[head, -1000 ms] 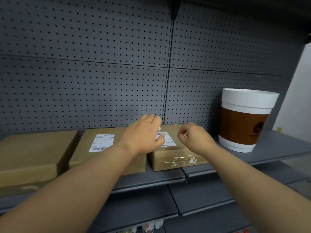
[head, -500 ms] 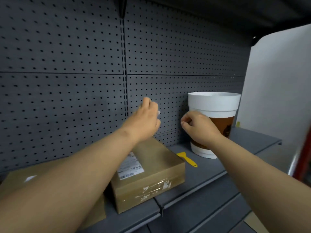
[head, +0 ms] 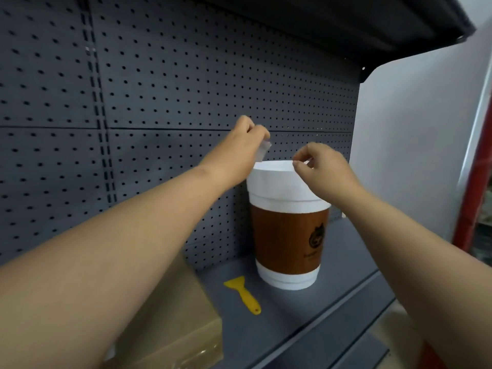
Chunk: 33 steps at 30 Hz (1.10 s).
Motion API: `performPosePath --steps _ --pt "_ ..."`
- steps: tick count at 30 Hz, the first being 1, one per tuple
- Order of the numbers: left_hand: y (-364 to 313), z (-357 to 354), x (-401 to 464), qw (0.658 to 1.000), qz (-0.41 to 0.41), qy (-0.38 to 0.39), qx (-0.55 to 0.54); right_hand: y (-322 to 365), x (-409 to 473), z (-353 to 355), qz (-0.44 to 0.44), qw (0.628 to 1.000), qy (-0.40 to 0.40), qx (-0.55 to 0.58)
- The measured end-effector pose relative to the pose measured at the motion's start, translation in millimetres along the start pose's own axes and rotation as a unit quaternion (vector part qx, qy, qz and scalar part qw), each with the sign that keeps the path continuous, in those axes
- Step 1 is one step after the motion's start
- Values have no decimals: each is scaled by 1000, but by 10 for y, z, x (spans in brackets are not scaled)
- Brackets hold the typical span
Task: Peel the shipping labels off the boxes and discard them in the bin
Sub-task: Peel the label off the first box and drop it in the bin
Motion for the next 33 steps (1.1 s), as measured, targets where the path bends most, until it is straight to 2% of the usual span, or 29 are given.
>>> performPosePath --steps 6,10,13,16,19,27,33 --pt "-77 -440 623 999 -7 -27 21 -547 479 94 16 1000 7 9" --pt "-66 -745 879 997 37 -22 68 -863 714 37 31 999 20 15" --pt "-69 -917 1020 989 75 61 110 -1031 842 -36 44 998 44 18" --pt "-70 -1053 1118 968 79 165 171 -1140 920 -116 52 996 77 14" --pt "-29 -1148 1172 952 94 228 183 -1203 960 -176 58 992 111 25" --pt "89 -1259 1189 934 205 275 102 -1283 1019 -256 49 985 157 45" --pt "123 -1223 1190 936 179 286 106 -1262 1053 -258 54 984 159 58"
Point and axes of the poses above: each hand's wrist, its own x-axis towards the middle knuckle, its own z-axis out of the back of the hand, y = z × x, the point moved 2 cm from there along x, towards the middle knuckle, and after that the axes turned 2 degrees about -y, right-handed, at the moved point
